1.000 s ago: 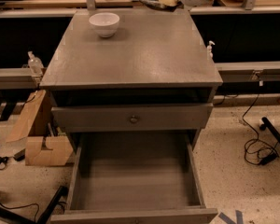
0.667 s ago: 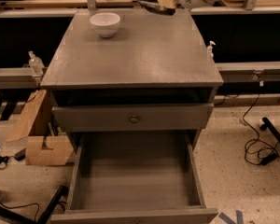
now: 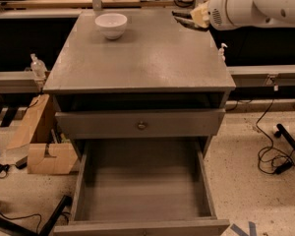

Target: Pick rxbar chocolate from middle drawer and place on counter

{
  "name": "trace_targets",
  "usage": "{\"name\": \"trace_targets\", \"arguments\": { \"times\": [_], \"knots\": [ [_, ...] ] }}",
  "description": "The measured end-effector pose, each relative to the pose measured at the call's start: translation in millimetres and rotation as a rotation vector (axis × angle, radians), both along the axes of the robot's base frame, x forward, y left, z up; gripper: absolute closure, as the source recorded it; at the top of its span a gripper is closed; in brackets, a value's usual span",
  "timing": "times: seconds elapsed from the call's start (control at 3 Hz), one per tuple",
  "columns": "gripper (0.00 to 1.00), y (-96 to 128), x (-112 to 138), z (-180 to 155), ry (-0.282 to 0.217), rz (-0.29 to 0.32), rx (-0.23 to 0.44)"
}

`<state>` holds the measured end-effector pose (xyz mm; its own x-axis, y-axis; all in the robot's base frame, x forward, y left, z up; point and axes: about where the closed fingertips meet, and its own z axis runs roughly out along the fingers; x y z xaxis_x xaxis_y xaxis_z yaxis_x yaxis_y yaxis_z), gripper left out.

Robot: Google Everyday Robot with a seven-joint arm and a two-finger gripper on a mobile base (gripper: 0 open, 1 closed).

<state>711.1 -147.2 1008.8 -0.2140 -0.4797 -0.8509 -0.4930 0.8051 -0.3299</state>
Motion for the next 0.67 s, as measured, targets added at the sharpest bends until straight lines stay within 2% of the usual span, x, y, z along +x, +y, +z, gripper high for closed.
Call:
{"name": "trace_targets", "arguments": {
  "times": [0.33,0.67],
  "knots": [
    [1.00,-21,9,-22,0.006,-0.018,-0.016],
    [1.00,-26,15,-45,0.038,0.003,-0.045]
  ]
}}
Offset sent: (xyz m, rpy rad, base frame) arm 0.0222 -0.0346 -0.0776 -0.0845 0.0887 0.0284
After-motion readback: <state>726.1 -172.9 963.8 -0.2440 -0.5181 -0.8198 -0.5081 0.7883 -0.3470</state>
